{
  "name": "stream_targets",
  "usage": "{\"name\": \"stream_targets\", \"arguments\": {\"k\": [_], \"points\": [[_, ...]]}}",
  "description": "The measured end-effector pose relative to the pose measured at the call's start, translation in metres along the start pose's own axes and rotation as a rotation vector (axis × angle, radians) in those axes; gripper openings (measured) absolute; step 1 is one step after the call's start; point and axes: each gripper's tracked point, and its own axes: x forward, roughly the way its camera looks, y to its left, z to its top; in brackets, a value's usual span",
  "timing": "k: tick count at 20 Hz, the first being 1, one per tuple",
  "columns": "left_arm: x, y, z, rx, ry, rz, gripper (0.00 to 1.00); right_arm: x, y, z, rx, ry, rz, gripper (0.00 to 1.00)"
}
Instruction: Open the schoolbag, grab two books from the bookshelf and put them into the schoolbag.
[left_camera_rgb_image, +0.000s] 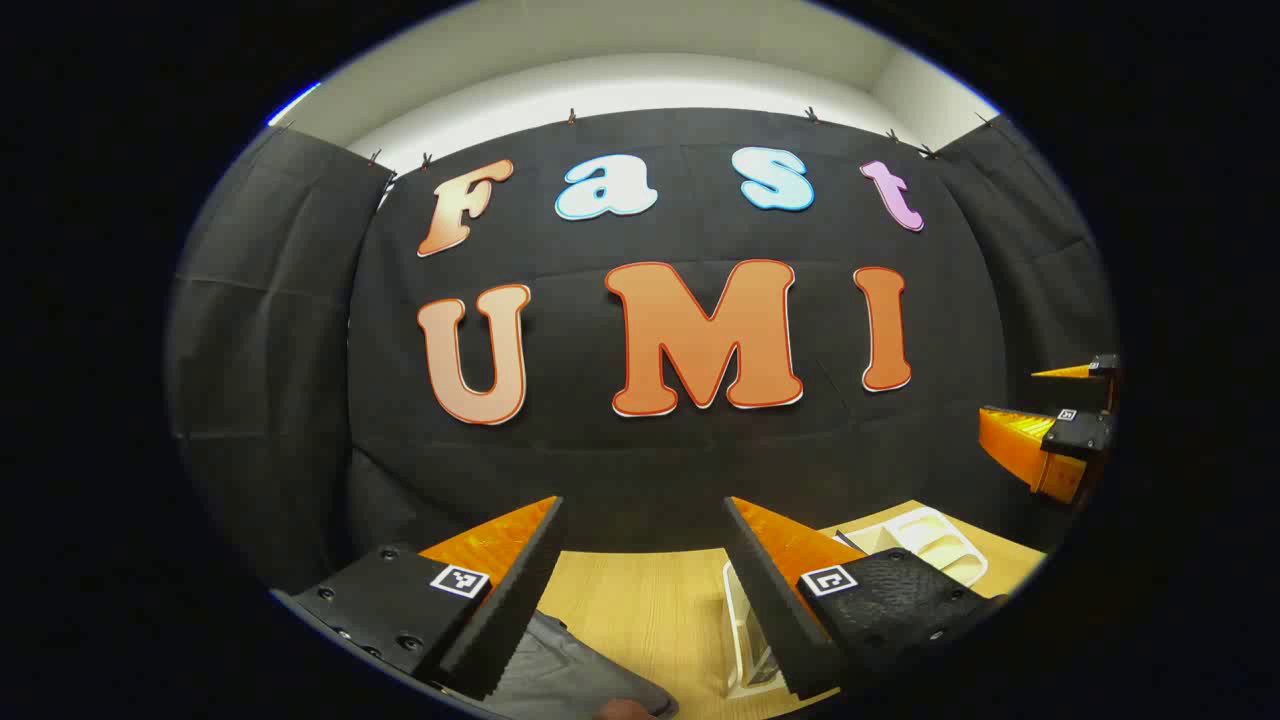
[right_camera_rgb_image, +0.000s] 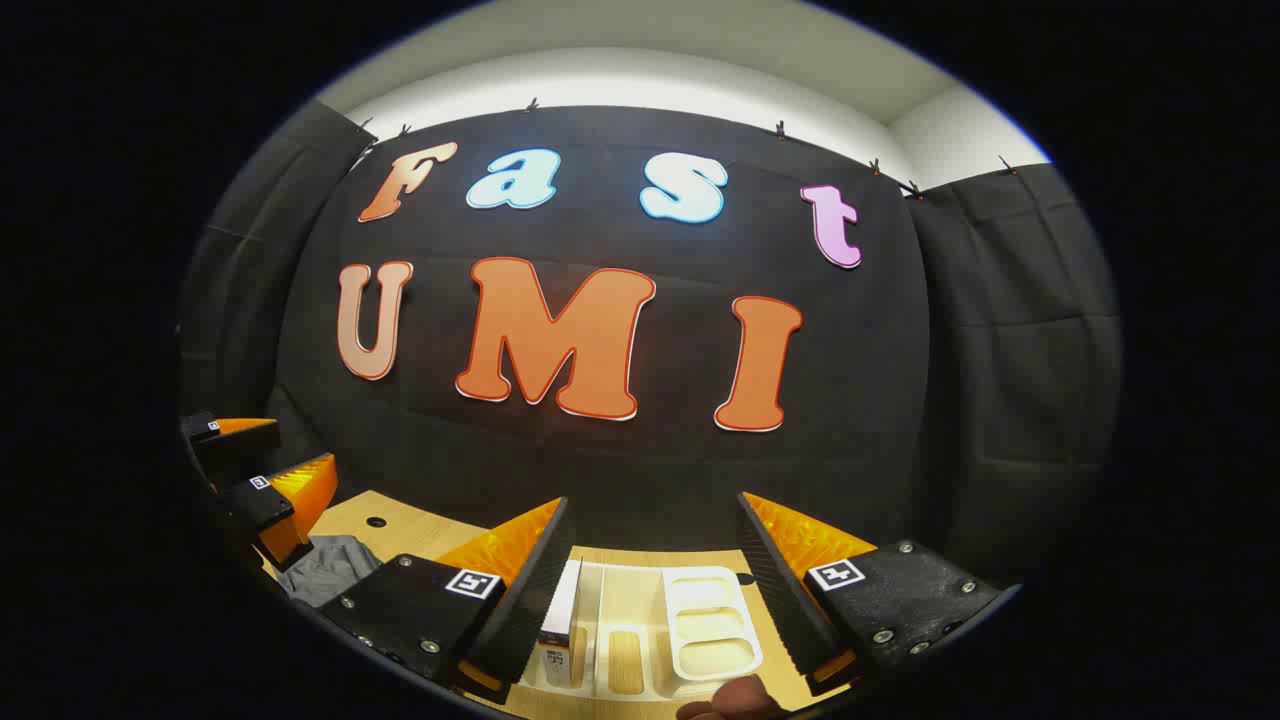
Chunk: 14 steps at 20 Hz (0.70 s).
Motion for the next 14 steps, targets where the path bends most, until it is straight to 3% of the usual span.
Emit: {"name": "stream_targets", "arguments": {"k": [14], "points": [[-0.018,-0.002,0.002,0.031,-0.008,0.024,1.00,0.002,0.003,-0.007,0.023,0.020,0.013,0.96]]}}
